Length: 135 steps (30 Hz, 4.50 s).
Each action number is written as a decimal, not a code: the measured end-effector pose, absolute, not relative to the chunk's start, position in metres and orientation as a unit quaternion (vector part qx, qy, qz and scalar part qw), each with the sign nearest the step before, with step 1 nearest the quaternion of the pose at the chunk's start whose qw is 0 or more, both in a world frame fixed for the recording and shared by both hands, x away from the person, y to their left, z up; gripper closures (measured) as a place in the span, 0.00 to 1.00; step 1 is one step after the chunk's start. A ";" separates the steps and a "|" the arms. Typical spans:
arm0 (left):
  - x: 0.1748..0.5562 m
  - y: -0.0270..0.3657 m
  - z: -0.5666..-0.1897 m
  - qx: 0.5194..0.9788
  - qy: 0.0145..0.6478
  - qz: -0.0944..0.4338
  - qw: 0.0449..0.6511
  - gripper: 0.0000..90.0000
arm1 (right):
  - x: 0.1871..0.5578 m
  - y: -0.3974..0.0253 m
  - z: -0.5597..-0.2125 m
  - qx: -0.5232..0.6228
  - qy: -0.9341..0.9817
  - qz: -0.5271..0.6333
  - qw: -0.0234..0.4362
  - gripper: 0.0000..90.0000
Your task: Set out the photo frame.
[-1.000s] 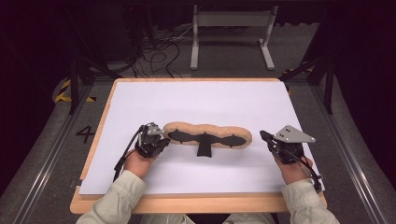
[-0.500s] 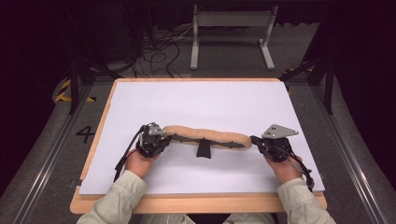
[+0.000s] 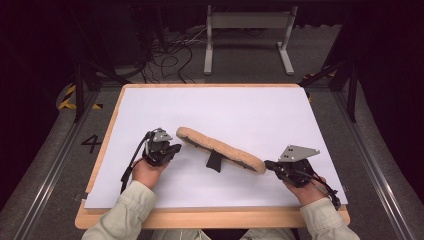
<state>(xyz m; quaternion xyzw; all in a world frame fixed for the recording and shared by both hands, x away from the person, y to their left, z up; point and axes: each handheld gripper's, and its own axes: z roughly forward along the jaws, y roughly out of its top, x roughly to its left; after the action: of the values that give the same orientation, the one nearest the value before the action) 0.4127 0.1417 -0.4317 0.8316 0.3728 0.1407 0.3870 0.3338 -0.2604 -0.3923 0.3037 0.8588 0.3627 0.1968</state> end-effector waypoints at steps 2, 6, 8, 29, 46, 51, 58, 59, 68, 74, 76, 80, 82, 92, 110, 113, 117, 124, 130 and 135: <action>0.407 0.140 -0.430 0.833 0.365 0.134 0.393 1.00 | 0.330 -0.258 -0.392 0.294 0.863 0.364 0.188 1.00; 0.397 0.133 -0.427 0.841 0.342 0.118 0.401 1.00 | 0.321 -0.254 -0.392 0.272 0.872 0.371 0.167 1.00; 0.391 0.128 -0.425 0.844 0.332 0.108 0.407 1.00 | 0.318 -0.251 -0.392 0.262 0.876 0.373 0.159 1.00; 0.359 0.037 -0.443 0.874 0.251 0.033 0.414 1.00 | 0.322 -0.264 -0.394 0.304 0.846 0.379 0.222 1.00; 0.366 0.031 -0.458 0.867 0.311 0.086 0.381 1.00 | 0.323 -0.260 -0.396 0.302 0.847 0.378 0.222 1.00; 0.364 0.031 -0.457 0.869 0.316 0.089 0.369 1.00 | 0.322 -0.258 -0.396 0.298 0.849 0.378 0.220 1.00; 0.368 0.034 -0.456 0.869 0.320 0.113 0.360 1.00 | 0.322 -0.254 -0.398 0.295 0.854 0.371 0.213 1.00; 0.368 0.034 -0.456 0.869 0.320 0.113 0.360 1.00 | 0.322 -0.254 -0.398 0.295 0.854 0.371 0.213 1.00; 0.380 0.048 -0.455 0.855 0.352 0.124 0.360 1.00 | 0.320 -0.249 -0.398 0.285 0.859 0.370 0.211 1.00; 0.386 0.058 -0.453 0.845 0.368 0.131 0.366 1.00 | 0.319 -0.246 -0.399 0.281 0.861 0.369 0.208 1.00; 0.387 0.061 -0.453 0.839 0.381 0.144 0.360 1.00 | 0.319 -0.243 -0.399 0.280 0.862 0.368 0.208 1.00; 0.394 0.075 -0.454 0.829 0.395 0.105 0.382 0.99 | 0.318 -0.233 -0.403 0.276 0.865 0.366 0.205 1.00; 0.393 0.079 -0.450 0.828 0.391 0.106 0.388 0.96 | 0.319 -0.225 -0.406 0.274 0.869 0.358 0.201 1.00; 0.380 0.113 -0.434 0.815 0.391 0.128 0.407 0.91 | 0.318 -0.192 -0.416 0.234 0.892 0.342 0.181 1.00; 0.372 0.162 -0.428 0.793 0.419 0.123 0.424 0.85 | 0.309 -0.140 -0.420 0.160 0.910 0.363 0.125 1.00; 0.369 0.164 -0.428 0.790 0.418 0.113 0.433 0.77 | 0.310 -0.132 -0.421 0.150 0.911 0.364 0.120 1.00; 0.363 0.167 -0.426 0.791 0.412 0.109 0.439 0.68 | 0.311 -0.121 -0.422 0.140 0.913 0.366 0.115 1.00; 0.350 0.179 -0.426 0.787 0.408 0.118 0.447 0.64 | 0.313 -0.098 -0.423 0.116 0.916 0.369 0.106 1.00; 0.340 0.190 -0.426 0.779 0.421 0.116 0.450 0.63 | 0.315 -0.081 -0.424 0.106 0.917 0.371 0.102 1.00; 0.339 0.196 -0.428 0.778 0.424 0.122 0.448 0.64 | 0.318 -0.069 -0.425 0.108 0.918 0.368 0.100 1.00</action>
<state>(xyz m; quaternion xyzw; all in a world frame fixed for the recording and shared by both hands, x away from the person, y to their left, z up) 0.3387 0.1955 -0.4282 0.7776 0.4242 0.1218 0.4478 0.3178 -0.0694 -0.4248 0.1079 0.9182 0.3678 0.0996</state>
